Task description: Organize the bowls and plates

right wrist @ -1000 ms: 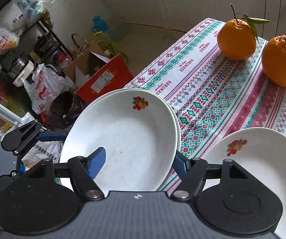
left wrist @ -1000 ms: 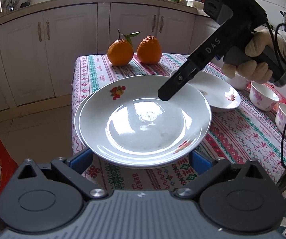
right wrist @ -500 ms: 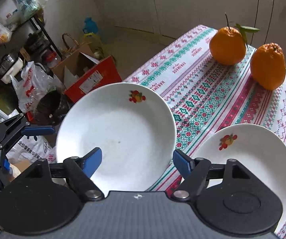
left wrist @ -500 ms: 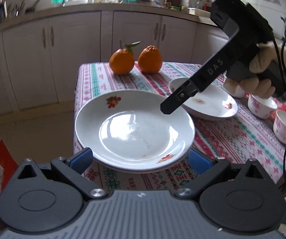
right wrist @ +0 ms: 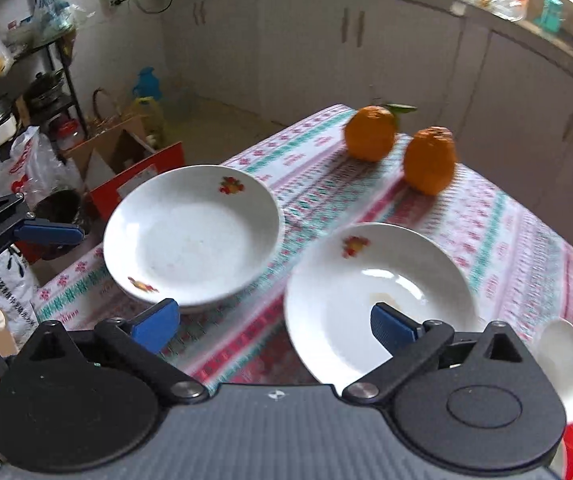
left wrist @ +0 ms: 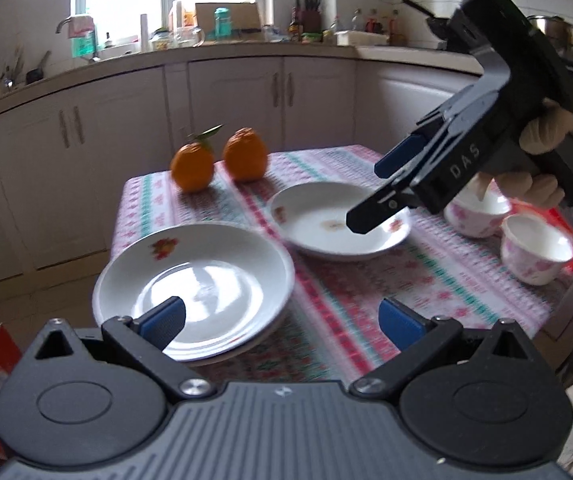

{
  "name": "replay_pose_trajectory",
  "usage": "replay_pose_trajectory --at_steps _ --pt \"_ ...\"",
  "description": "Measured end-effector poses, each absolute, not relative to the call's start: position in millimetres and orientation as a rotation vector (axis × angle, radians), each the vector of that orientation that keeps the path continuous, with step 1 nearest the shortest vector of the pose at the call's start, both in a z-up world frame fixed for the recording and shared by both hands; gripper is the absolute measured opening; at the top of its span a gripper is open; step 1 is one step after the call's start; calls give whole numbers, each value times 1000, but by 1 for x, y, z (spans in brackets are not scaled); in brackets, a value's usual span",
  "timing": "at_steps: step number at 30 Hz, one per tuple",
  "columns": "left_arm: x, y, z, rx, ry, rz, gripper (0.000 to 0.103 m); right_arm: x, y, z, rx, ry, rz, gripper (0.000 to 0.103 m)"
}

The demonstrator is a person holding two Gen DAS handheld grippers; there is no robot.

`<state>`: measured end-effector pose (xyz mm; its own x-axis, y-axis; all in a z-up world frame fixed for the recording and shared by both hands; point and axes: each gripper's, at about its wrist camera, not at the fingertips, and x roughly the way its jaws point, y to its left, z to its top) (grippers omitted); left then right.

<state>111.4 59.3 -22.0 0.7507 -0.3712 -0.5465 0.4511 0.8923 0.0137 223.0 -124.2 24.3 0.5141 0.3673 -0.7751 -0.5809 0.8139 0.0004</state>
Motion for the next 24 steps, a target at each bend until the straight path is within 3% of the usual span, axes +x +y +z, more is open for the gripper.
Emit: replay_pose_trajectory --at_steps 13,24 --pt "100 -13 -18 189 569 -593 102 171 -195 25 -199 801 434 103" --pt "131 9 -6 238 636 -587 102 169 -182 -15 -93 823 324 103"
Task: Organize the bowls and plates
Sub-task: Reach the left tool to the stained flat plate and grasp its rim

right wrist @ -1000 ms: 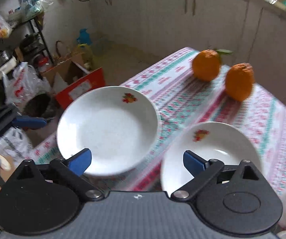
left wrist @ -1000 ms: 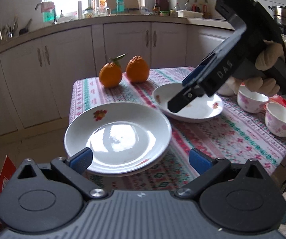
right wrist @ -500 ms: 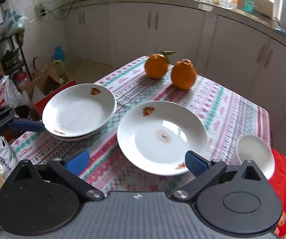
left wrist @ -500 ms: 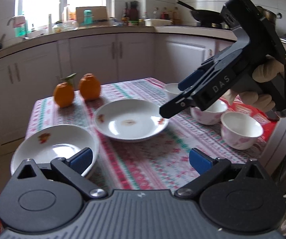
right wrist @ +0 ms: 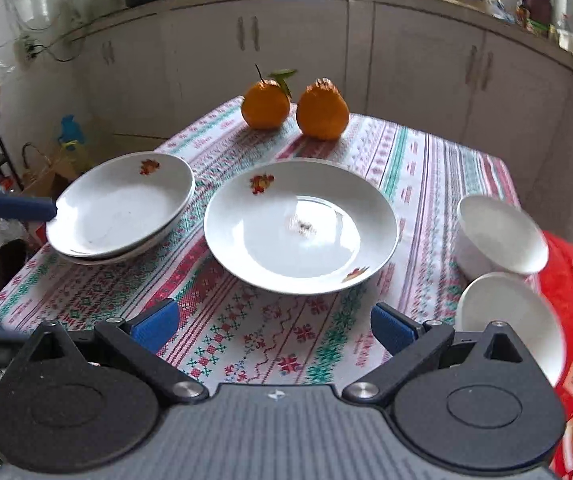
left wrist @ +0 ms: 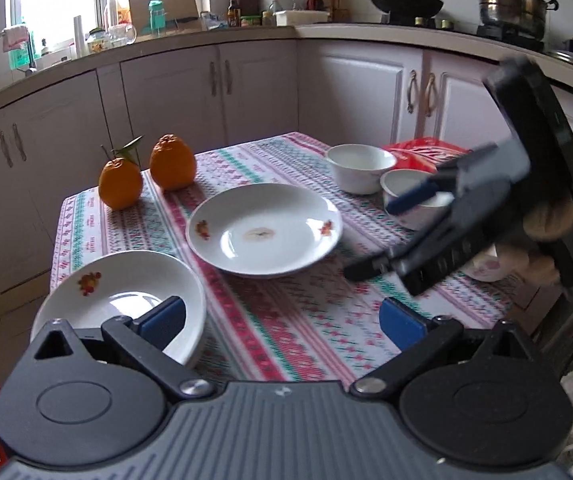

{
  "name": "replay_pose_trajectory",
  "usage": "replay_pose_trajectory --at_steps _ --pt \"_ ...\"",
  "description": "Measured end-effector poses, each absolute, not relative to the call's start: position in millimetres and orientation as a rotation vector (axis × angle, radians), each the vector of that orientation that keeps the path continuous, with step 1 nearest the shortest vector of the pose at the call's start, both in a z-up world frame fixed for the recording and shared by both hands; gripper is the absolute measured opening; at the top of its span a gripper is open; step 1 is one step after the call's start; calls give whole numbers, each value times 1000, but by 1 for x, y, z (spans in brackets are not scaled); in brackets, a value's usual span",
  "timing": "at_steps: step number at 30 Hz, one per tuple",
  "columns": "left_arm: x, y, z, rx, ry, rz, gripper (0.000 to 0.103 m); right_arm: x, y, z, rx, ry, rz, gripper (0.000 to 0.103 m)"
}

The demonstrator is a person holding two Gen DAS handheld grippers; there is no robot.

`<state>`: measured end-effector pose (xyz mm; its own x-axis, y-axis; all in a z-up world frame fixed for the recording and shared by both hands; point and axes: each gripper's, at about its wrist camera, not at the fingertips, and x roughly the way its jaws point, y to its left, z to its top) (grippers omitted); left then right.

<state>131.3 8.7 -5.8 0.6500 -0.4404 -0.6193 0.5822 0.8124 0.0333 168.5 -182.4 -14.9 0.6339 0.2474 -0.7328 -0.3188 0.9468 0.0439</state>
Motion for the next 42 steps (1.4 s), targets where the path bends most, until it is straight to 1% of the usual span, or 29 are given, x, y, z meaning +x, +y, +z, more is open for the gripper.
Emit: replay_pose_trajectory --at_steps 9,17,20,33,42 --pt "204 -1 1 345 651 -622 102 192 -153 -57 -175 861 246 103" --pt "273 -23 -20 393 711 -656 102 216 -154 -75 -142 880 192 103" --pt "294 -27 -29 385 740 -679 102 219 -159 -78 -89 875 199 103" --pt "371 -49 -47 386 891 -766 102 215 -159 -82 -85 802 202 103" --pt "392 -74 -58 445 971 -885 98 214 -162 -81 -86 788 214 103"
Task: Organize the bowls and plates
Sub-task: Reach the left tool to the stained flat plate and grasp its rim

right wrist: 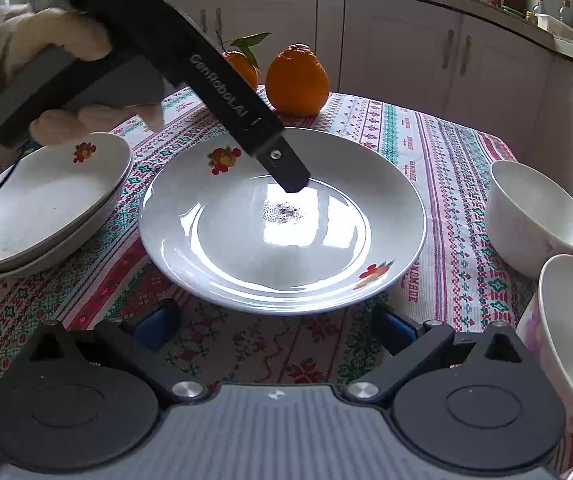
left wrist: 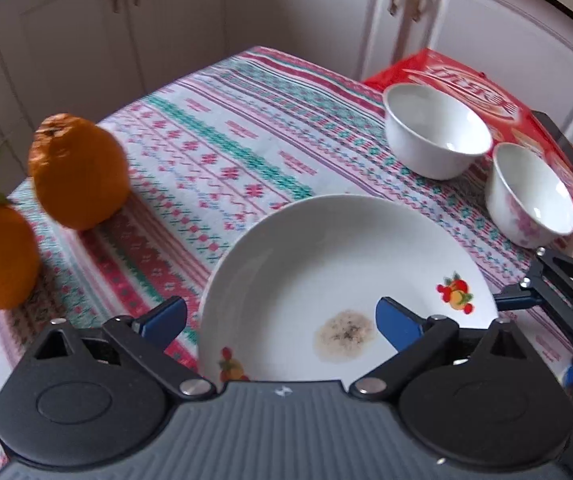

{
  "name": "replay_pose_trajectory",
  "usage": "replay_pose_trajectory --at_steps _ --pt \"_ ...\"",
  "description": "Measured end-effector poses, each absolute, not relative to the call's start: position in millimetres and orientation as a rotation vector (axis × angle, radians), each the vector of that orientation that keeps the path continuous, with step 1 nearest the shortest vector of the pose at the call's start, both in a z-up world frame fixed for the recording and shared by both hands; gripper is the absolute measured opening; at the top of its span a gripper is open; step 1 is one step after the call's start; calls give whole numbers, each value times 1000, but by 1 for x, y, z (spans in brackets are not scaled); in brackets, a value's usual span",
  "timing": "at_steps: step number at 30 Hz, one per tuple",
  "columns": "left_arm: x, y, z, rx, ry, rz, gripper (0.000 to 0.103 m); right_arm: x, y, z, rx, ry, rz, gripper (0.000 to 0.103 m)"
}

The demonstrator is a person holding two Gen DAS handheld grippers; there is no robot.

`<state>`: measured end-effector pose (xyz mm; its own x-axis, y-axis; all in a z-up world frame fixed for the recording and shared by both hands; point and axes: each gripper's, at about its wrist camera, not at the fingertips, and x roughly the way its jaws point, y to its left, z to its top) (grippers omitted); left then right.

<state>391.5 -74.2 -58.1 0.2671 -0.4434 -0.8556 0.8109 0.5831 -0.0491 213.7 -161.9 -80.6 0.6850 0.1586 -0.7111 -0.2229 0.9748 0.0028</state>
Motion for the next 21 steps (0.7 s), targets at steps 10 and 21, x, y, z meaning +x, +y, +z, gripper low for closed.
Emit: replay_pose_trajectory --at_steps 10,21 --pt "412 -91 -65 513 1076 -938 82 217 -170 -82 -76 771 201 100" --pt "419 -100 -68 580 1145 -971 82 219 -168 -83 -86 752 227 94"
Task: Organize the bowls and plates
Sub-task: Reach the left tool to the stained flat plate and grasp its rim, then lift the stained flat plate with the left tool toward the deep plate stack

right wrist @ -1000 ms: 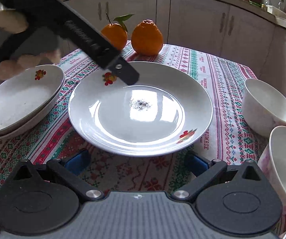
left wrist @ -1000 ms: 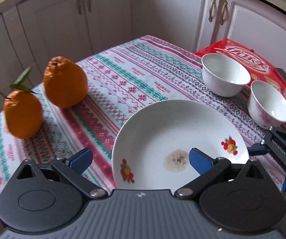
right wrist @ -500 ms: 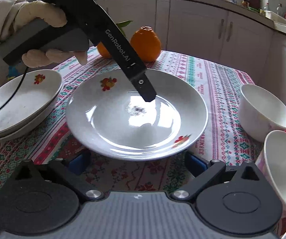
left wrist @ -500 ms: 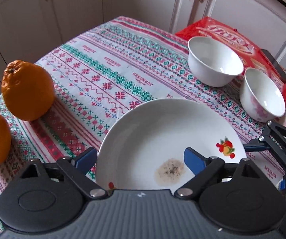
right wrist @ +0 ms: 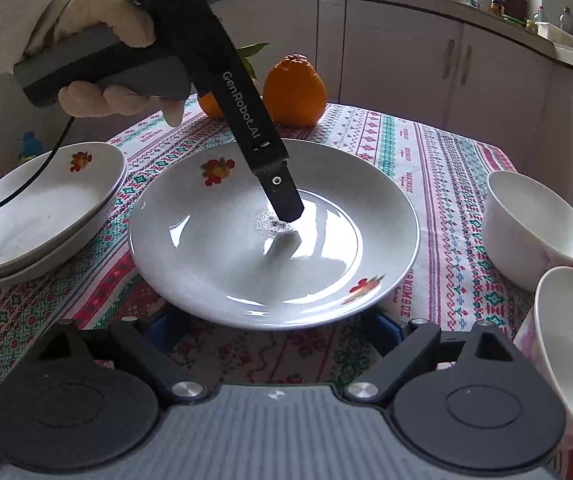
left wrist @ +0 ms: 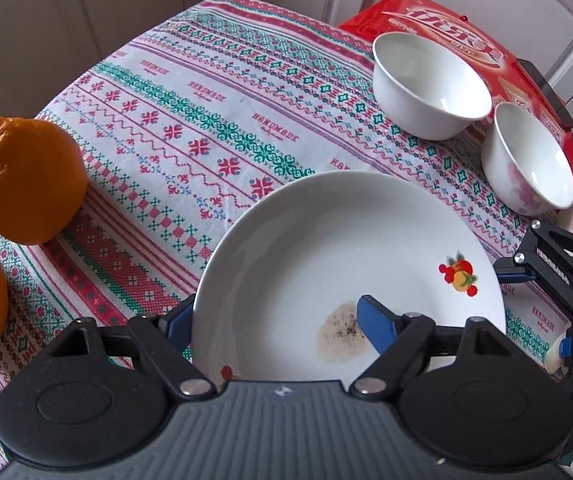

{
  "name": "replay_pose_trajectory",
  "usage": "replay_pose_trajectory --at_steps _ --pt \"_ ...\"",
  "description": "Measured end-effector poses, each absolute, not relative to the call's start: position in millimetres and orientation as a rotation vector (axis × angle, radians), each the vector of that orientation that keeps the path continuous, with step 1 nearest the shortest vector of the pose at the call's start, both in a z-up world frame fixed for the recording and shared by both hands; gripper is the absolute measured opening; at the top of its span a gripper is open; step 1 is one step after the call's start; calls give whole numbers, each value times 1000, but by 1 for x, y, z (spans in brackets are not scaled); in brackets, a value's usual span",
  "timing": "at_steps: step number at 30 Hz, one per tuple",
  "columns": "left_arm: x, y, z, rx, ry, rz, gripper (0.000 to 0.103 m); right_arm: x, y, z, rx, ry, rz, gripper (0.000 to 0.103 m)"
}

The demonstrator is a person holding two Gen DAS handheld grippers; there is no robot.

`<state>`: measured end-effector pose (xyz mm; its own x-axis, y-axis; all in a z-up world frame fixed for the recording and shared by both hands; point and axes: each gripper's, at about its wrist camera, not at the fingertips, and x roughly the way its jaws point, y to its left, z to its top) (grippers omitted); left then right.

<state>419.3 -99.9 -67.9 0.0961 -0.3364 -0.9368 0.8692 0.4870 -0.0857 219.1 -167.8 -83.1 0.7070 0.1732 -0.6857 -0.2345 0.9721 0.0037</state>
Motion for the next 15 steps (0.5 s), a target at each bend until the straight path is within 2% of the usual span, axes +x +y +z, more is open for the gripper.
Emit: replay_pose_trajectory --at_steps 15 --pt "415 -100 -67 608 1144 -982 80 216 -168 -81 -92 766 239 89"
